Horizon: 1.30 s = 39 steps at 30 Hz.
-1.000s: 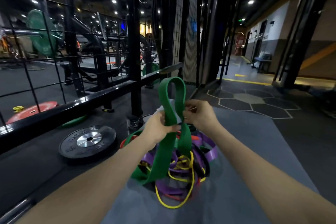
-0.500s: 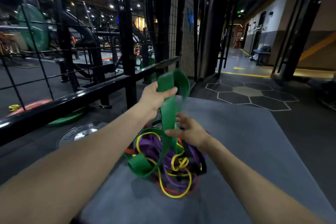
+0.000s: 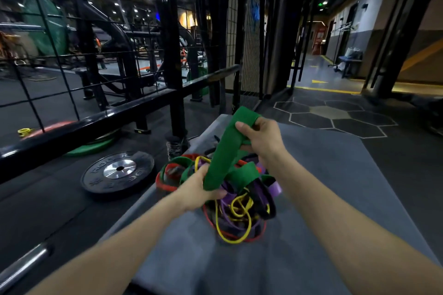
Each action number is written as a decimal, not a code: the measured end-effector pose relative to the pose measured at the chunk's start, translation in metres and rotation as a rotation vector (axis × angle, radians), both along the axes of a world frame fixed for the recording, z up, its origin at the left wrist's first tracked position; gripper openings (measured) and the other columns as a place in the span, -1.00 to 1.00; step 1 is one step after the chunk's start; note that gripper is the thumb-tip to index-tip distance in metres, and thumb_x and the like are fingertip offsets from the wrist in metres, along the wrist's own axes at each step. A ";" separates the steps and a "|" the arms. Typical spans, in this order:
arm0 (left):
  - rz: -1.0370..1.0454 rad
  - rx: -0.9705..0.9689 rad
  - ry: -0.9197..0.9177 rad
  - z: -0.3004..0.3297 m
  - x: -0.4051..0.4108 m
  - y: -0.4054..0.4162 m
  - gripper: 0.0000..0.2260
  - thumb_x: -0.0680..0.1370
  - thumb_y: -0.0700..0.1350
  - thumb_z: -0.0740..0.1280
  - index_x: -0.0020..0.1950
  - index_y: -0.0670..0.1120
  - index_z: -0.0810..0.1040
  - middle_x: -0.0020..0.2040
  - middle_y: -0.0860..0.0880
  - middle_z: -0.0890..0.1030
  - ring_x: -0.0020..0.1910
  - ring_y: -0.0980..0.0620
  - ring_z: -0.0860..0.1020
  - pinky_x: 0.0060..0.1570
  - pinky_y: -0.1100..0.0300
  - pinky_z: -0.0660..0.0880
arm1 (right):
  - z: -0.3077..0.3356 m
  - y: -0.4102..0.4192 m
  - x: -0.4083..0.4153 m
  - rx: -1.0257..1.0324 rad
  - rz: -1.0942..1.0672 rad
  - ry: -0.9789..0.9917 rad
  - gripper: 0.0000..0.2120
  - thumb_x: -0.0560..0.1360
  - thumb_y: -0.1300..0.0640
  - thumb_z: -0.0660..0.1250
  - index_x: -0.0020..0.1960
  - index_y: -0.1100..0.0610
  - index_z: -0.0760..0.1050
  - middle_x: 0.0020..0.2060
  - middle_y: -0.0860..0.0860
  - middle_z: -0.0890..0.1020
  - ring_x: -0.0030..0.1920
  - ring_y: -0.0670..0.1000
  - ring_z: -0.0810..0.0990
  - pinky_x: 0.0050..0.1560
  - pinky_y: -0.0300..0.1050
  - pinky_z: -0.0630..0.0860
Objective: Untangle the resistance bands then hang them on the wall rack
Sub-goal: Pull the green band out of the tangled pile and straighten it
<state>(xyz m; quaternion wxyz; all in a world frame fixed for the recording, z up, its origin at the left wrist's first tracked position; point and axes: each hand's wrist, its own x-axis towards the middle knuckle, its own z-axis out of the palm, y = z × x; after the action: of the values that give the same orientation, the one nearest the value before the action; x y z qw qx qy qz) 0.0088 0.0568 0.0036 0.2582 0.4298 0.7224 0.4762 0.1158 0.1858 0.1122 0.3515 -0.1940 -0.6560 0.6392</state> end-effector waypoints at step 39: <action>-0.026 0.219 0.058 0.085 0.033 0.020 -0.13 0.24 -0.09 0.58 0.42 -0.12 0.18 0.25 0.08 0.42 0.28 0.10 0.40 0.22 0.20 0.41 | 0.086 0.010 0.023 0.293 -0.278 0.042 -0.45 0.28 -0.12 0.50 0.11 0.19 0.47 -0.07 0.10 0.66 -0.08 0.11 0.65 -0.04 0.12 0.61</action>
<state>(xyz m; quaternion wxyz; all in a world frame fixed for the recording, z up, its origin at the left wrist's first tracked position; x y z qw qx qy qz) 0.0413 0.0769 0.0888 0.1946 0.4783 0.6677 0.5362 0.1386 0.1961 0.1980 0.4743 -0.2163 -0.7014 0.4861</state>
